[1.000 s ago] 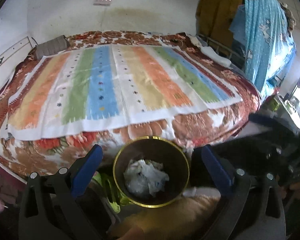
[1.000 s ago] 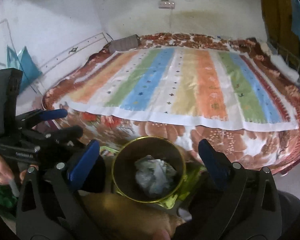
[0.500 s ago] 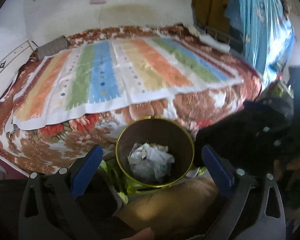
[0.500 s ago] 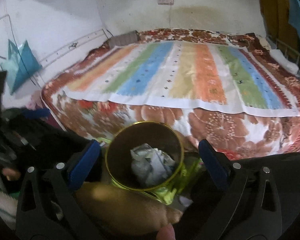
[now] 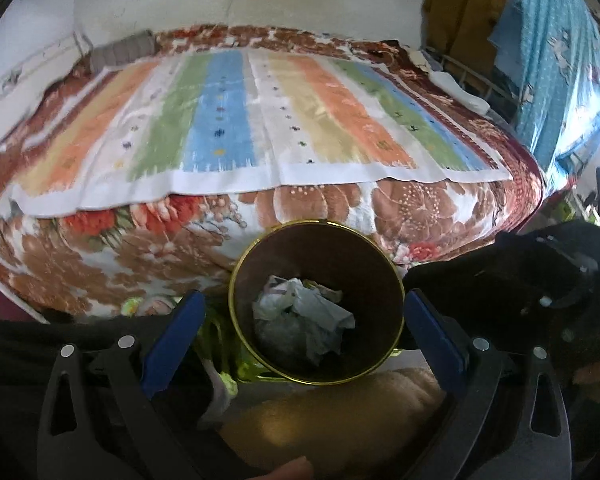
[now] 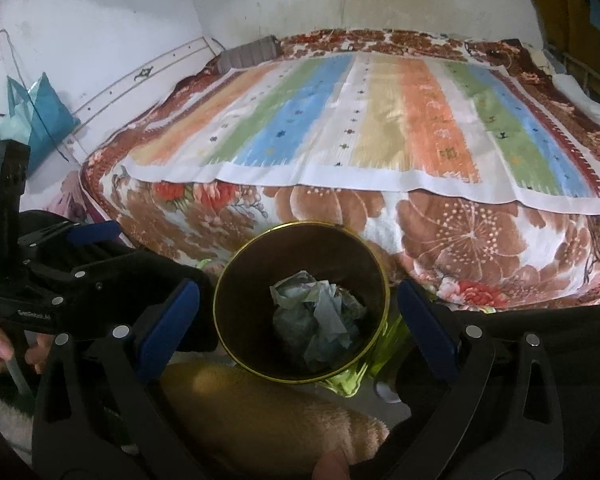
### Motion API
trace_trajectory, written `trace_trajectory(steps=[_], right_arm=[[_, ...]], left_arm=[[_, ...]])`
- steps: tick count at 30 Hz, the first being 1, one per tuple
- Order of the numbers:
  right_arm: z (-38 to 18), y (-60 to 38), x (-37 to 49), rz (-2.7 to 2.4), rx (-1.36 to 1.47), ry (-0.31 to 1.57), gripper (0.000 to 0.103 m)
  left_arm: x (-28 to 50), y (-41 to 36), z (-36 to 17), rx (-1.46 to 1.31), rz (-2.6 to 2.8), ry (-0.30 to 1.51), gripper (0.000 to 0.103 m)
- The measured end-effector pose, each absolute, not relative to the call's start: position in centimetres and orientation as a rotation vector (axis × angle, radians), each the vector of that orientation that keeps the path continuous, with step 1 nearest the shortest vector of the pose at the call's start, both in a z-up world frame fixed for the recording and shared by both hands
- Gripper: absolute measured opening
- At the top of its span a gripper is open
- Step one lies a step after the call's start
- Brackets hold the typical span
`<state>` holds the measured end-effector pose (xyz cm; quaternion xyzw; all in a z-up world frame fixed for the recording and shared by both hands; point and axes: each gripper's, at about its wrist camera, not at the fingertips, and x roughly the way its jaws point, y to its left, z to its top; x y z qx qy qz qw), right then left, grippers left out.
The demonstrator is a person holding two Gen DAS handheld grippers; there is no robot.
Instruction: Collect trash
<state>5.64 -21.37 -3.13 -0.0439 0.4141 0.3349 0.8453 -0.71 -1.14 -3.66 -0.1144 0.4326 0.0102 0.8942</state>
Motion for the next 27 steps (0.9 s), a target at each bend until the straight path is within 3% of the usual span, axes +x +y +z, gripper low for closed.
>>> trace_trajectory(steps=[27], right_arm=[[-6.7, -19.8, 10.3, 0.678, -0.031, 1.069, 0.094]], left_arm=[[2.7, 0.4, -6.7, -0.333, 0.077, 1.055, 0.097]])
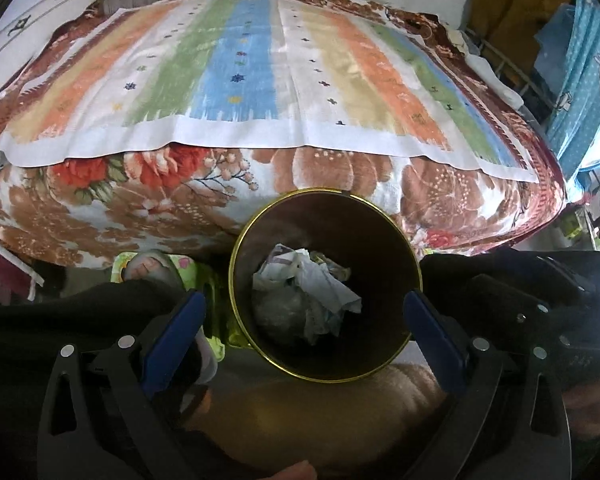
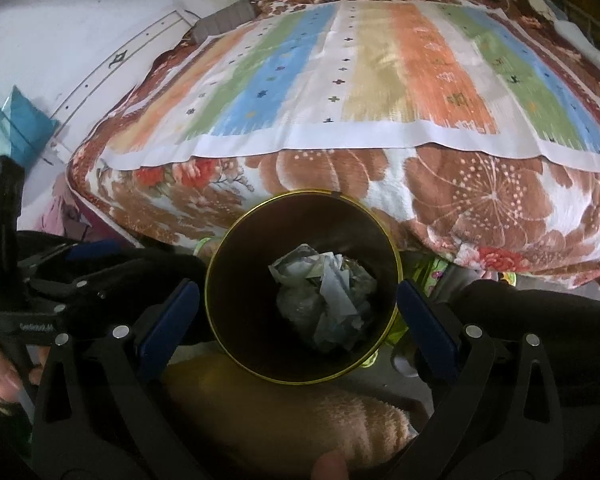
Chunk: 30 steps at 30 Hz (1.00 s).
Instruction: Collect trash
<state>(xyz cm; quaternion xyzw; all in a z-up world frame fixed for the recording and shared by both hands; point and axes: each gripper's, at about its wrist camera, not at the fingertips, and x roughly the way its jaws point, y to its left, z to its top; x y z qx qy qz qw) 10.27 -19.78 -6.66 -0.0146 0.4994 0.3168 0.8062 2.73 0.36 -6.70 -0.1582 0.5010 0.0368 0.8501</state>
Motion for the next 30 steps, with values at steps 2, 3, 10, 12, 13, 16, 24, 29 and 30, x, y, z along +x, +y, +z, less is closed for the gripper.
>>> trace_trajectory(steps=[2, 3, 10, 12, 13, 16, 24, 29, 30], right_arm=[[-6.57, -19.70, 10.15, 0.684, -0.036, 1.064, 0.094], [-6.55, -19.68, 10.16, 0.690, -0.045, 1.056, 0.094], [-6.69, -19.71, 9.93, 0.692, -0.050, 1.055, 0.094], [-6.73, -19.80, 9.92, 0.696, -0.044, 1.058, 0.094], [-6.74, -19.82, 9.88, 0.696, -0.044, 1.059, 0.094], [-6.73, -19.85, 9.87, 0.696, -0.045, 1.059, 0.094], [-6.81, -19.82, 9.55, 0.701, -0.042, 1.064, 0.094], [-6.73, -19.83, 9.47, 0.706, -0.032, 1.070, 0.094], [-6.73, -19.83, 9.40, 0.708, -0.030, 1.071, 0.094]], left_arm=[[2.61, 0.29, -6.68, -0.326, 0.087, 1.046, 0.097], [2.56, 0.28, -6.78, -0.324, 0.088, 1.050, 0.097], [2.21, 0.54, -6.76, -0.341, 0.080, 1.055, 0.097], [2.19, 0.47, -6.75, -0.338, 0.080, 1.058, 0.097], [2.16, 0.47, -6.75, -0.337, 0.081, 1.059, 0.097], [2.09, 0.51, -6.75, -0.340, 0.084, 1.061, 0.097], [2.11, 0.50, -7.10, -0.344, 0.085, 1.069, 0.097], [2.10, 0.55, -7.18, -0.352, 0.091, 1.078, 0.097], [2.08, 0.55, -7.19, -0.353, 0.091, 1.079, 0.097]])
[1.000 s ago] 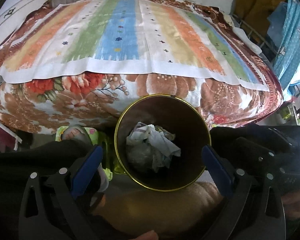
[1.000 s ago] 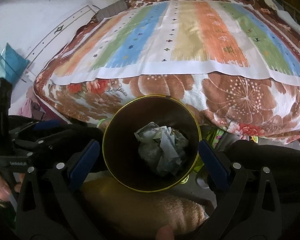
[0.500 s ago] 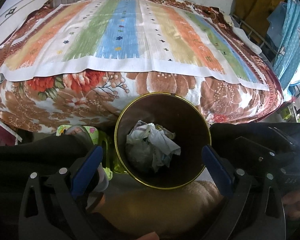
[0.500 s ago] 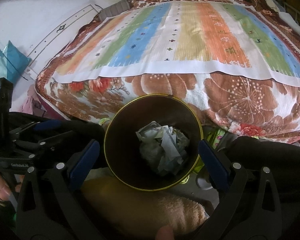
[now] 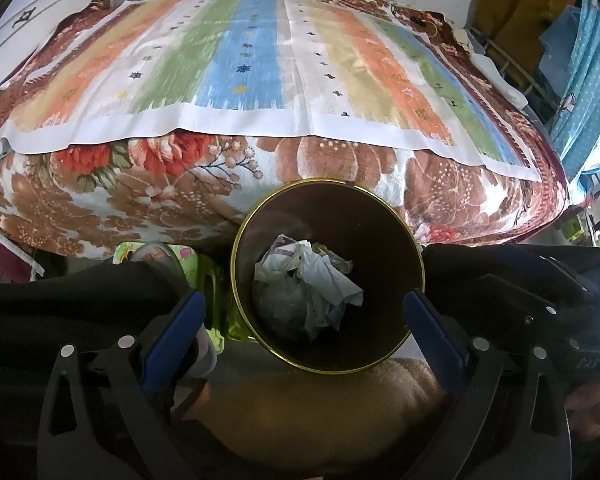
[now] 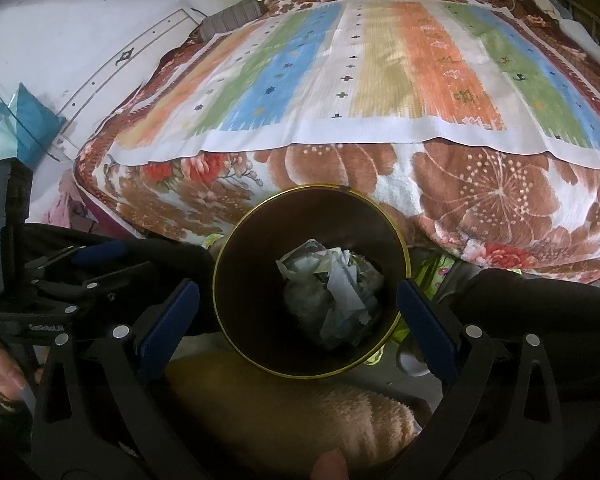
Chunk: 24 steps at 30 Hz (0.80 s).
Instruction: Collect trash
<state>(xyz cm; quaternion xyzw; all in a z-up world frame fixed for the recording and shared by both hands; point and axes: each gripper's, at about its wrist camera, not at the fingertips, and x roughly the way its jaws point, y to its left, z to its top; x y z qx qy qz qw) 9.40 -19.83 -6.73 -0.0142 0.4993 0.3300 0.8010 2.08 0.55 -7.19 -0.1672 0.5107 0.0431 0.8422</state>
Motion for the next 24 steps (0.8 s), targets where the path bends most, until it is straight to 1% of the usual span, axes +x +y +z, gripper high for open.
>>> trace_trajectory(steps=[24], right_arm=[[-6.93, -19.88, 9.34, 0.719, -0.018, 1.090, 0.094]], left_arm=[[1.94, 0.57, -7.53, -0.360, 0.091, 1.088, 0.097]])
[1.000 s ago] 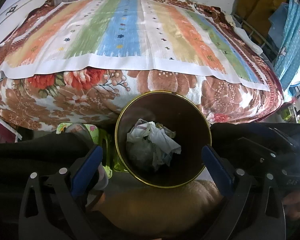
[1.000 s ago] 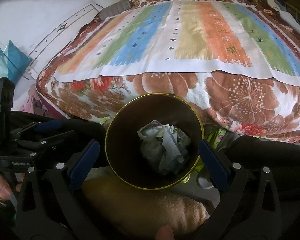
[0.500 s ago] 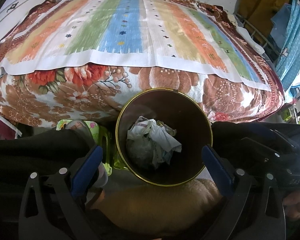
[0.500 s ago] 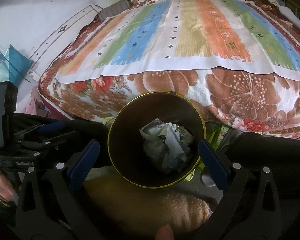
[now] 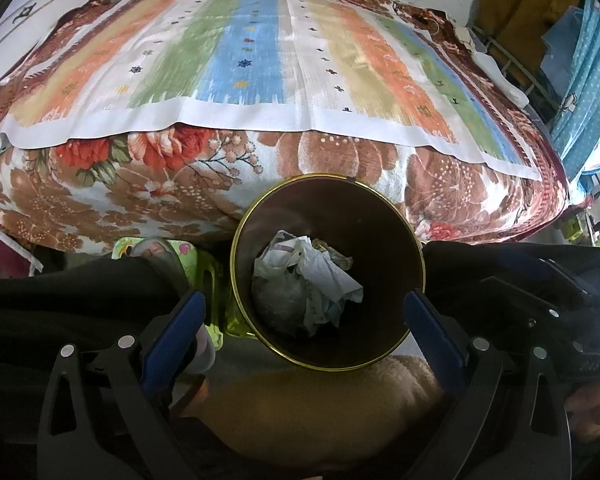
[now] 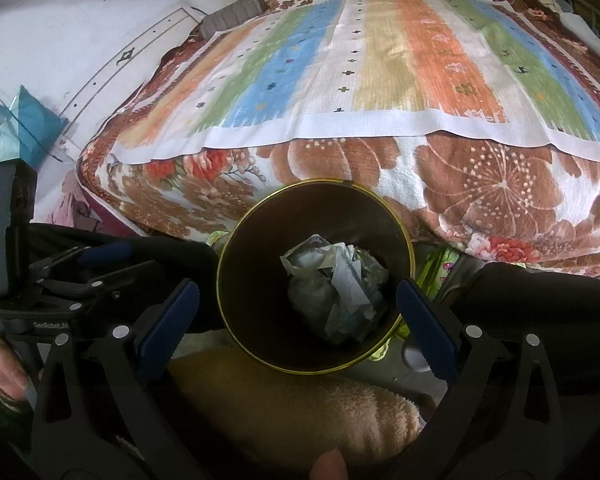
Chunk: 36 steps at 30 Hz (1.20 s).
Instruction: Collect trash
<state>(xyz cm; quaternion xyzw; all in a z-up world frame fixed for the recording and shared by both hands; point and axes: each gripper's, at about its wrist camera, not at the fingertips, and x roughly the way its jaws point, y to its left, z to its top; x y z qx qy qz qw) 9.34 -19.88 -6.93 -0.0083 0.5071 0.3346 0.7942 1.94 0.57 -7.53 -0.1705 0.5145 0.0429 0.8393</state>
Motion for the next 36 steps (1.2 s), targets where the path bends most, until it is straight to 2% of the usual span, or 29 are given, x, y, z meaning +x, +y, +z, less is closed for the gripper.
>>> trace_trajectory(steps=[36], right_arm=[[-6.38, -20.07, 9.42, 0.724, -0.005, 1.086, 0.094]], left_arm=[[1.83, 0.74, -7.47, -0.375, 0.070, 1.083, 0.097]])
